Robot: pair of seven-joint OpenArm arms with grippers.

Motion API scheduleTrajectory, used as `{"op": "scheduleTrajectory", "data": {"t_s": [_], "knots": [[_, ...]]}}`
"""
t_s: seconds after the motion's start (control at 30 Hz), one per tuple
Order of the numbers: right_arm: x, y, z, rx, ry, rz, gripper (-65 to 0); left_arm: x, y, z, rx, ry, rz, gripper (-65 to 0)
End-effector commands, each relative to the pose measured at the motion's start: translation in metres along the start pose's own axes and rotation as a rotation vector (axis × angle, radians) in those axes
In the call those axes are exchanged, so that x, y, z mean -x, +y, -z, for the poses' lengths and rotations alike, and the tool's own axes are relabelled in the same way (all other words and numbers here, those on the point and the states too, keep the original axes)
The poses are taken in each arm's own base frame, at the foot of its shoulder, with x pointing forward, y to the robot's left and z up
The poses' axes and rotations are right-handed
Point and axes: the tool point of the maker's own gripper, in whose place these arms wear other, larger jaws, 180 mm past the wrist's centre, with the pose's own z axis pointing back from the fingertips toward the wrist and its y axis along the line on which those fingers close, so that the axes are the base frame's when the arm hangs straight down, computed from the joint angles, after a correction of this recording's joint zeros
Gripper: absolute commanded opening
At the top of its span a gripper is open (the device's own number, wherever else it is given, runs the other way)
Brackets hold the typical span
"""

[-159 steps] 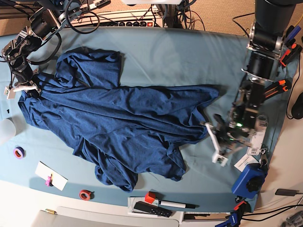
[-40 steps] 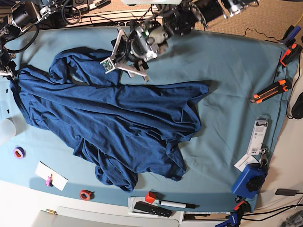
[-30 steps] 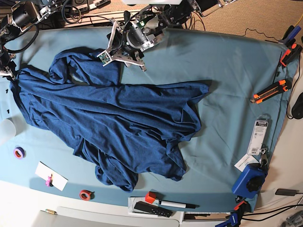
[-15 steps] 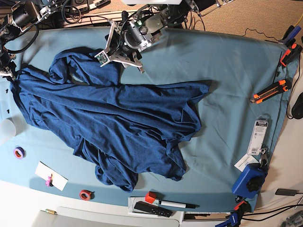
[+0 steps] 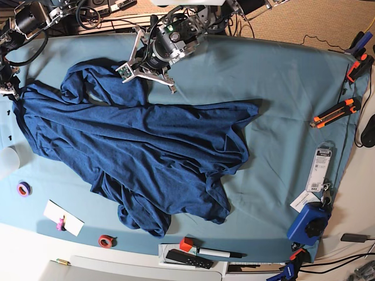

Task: Layout the t-shirt on the table in an organized manner, then fold the t-shirt properly
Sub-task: 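Move the left gripper over the t-shirt to the sleeve fabric, then grasp the sleeve with the left gripper and pull it outward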

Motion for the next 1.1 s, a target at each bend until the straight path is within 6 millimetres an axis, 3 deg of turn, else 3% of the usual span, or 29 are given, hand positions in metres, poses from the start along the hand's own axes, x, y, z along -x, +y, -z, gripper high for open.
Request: {"op": "scheduleTrajectory", "data": {"t_s": [0.0,0.2,0.5,0.63,0.83,1.07], "knots": [[-0.025,0.000,-0.007,-0.003,-0.063,-0.027,-63.8,-0.008,0.003,-0.002,-0.030,-0.013,0.037,-65.0],[-0.027,0.000,-0.007,-0.002,-0.070,-0.027,-63.8,-0.003,0.039,-0.016,-0.173,0.096,0.208,-65.0],[-0.027,0.000,-0.007,-0.002,-0.070,-0.027,-63.9,-0.046,0.052,-0.073,-0.171,-0.072,0.202,-65.0],[-0.027,0.000,-0.007,-0.002,-0.071,-0.027,-63.9,-0.055,0.063,-0.103,-0.213,-0.149,0.217,-65.0],[-0.027,0.000,-0.007,-0.002,-0.071,-0.027,-63.9,-0.043,0.084,-0.128,-0.294,-0.159,0.285,-65.0],[-0.027,0.000,-0.007,-0.002,-0.072,-0.027,-63.9,0.001,0.116,-0.136,-0.359,-0.037,0.408,-65.0]]}}
